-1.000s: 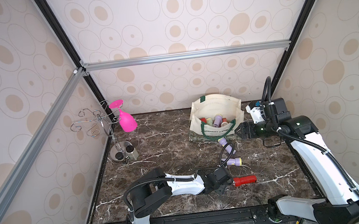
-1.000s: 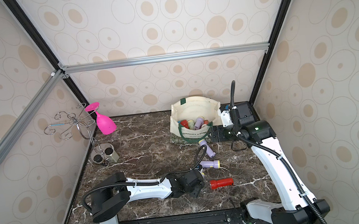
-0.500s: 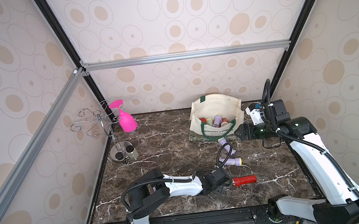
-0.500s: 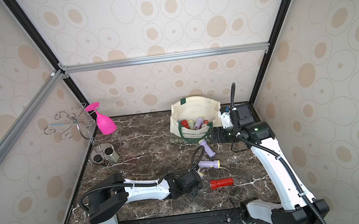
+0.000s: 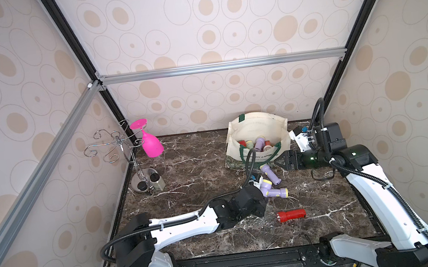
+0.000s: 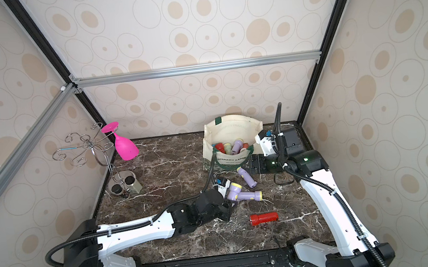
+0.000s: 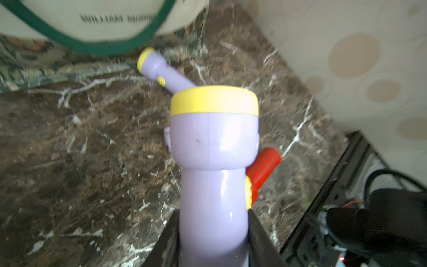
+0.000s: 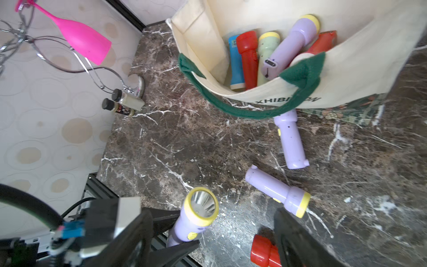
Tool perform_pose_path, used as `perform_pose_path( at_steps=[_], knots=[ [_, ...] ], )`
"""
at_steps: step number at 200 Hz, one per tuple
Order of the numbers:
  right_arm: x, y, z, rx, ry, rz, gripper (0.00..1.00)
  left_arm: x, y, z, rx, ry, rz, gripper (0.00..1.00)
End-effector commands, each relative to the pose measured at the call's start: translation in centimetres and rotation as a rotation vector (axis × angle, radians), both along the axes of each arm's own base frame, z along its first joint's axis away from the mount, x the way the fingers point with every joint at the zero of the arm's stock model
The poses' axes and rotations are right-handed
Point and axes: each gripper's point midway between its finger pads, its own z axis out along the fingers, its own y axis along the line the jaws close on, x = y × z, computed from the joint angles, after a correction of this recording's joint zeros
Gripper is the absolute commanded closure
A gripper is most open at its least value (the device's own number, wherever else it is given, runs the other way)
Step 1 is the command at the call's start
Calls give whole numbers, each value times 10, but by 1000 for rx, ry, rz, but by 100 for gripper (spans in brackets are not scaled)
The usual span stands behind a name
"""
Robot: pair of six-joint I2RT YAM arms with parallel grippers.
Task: Put the flashlights into the tote bags
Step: Pick up the flashlight from the center of the board.
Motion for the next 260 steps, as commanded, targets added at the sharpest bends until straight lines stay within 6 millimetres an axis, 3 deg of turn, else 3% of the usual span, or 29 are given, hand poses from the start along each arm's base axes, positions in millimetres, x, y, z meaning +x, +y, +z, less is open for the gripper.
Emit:
perform_pose_path(
  at_steps=[1, 35, 95, 188, 260],
  knots=[
    [-3, 26, 21, 173, -40, 107, 16, 15, -1, 56, -207, -68, 31, 86],
    [-6, 44, 34, 307, -62, 191, 17, 22, 3, 94, -322, -113, 35, 86],
    [-4, 65, 41, 415, -45, 288, 18, 21, -1, 117, -430, -130, 16, 86],
    [-14, 77, 30, 416, -3, 346, 34, 24, -3, 122, -466, -122, 23, 87],
    [-12, 76, 35, 405, -29, 347, 59, 25, -1, 115, -449, -114, 34, 87]
  ],
)
